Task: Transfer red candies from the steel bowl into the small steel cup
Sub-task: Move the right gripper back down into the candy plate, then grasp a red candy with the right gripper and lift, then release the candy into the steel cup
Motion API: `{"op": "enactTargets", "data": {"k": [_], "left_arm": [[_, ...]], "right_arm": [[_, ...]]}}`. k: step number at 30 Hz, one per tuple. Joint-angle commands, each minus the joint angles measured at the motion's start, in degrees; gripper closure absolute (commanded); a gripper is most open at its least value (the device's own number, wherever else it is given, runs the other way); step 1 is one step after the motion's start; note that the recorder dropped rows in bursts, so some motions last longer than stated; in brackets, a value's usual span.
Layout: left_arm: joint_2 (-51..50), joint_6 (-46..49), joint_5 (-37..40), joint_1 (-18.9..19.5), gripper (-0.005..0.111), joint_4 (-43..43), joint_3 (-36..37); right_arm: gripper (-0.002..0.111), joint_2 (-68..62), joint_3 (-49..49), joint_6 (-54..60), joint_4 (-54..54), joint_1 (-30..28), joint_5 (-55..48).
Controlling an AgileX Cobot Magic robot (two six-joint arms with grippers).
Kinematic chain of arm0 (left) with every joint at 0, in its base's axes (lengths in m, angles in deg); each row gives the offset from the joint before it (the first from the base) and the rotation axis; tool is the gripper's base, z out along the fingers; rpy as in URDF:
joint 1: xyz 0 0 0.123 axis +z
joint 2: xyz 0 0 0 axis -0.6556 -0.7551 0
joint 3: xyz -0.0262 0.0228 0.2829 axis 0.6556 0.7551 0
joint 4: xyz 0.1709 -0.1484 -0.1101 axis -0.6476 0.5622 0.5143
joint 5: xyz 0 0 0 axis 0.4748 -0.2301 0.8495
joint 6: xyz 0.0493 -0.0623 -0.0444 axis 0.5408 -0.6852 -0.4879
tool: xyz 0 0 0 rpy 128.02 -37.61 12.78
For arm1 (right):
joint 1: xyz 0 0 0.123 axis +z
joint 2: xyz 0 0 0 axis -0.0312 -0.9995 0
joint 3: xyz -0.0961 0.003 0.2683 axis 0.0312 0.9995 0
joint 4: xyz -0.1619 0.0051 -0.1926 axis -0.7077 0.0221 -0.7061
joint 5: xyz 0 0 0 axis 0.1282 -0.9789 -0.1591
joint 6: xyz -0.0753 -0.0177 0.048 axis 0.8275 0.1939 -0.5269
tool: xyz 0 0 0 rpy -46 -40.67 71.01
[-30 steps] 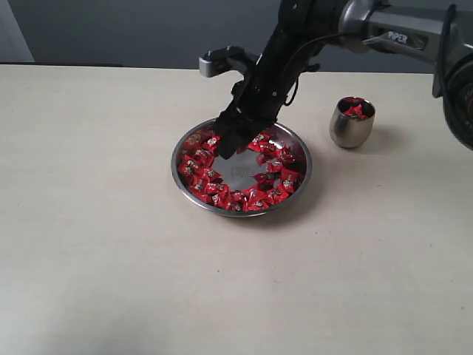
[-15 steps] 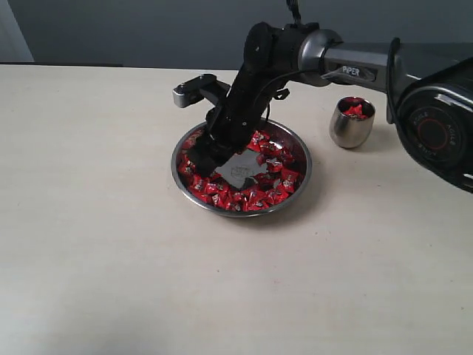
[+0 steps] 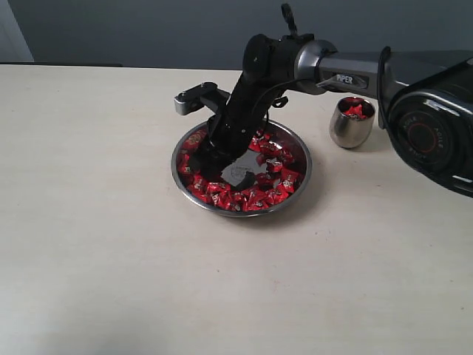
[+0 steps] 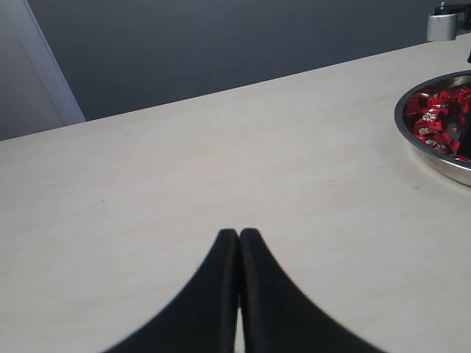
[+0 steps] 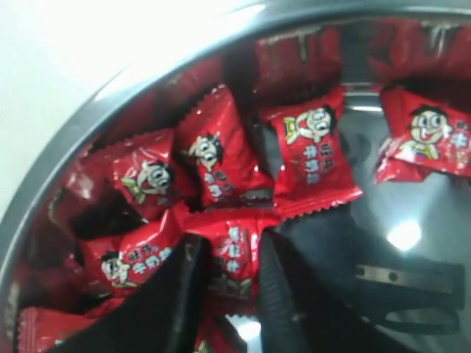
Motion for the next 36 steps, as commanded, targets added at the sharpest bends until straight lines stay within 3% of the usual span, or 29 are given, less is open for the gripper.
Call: {"op": "enactTargets", "data": {"k": [1, 13, 21, 28, 36], "left_arm": [[0.25, -0.31, -0.39, -0.02, 0.106, -0.17, -0.06], [0.25, -0.31, -0.39, -0.02, 0.106, -0.17, -0.06], [0.25, -0.31, -0.39, -0.02, 0.106, -0.17, -0.06], [0.25, -0.31, -0.39, -0.02, 0.106, -0.17, -0.06], [0.25, -0.31, -0.39, -0.02, 0.106, -0.17, -0.06]], "right_arm": [[0.108, 0.05, 0.07, 0.11, 0.04, -0.03, 0.52], [0.109, 7.41, 0.07, 0.11, -1.65, -3.04, -0.49], [0.109, 13.87, 0.07, -2.21, -3.01, -11.06, -0.49], [0.109, 14.7, 0.07, -9.45, -11.59, -19.29, -0.49], [0.109, 13.93, 0.07, -12.13, -16.77, -23.63, -1.0]]}}
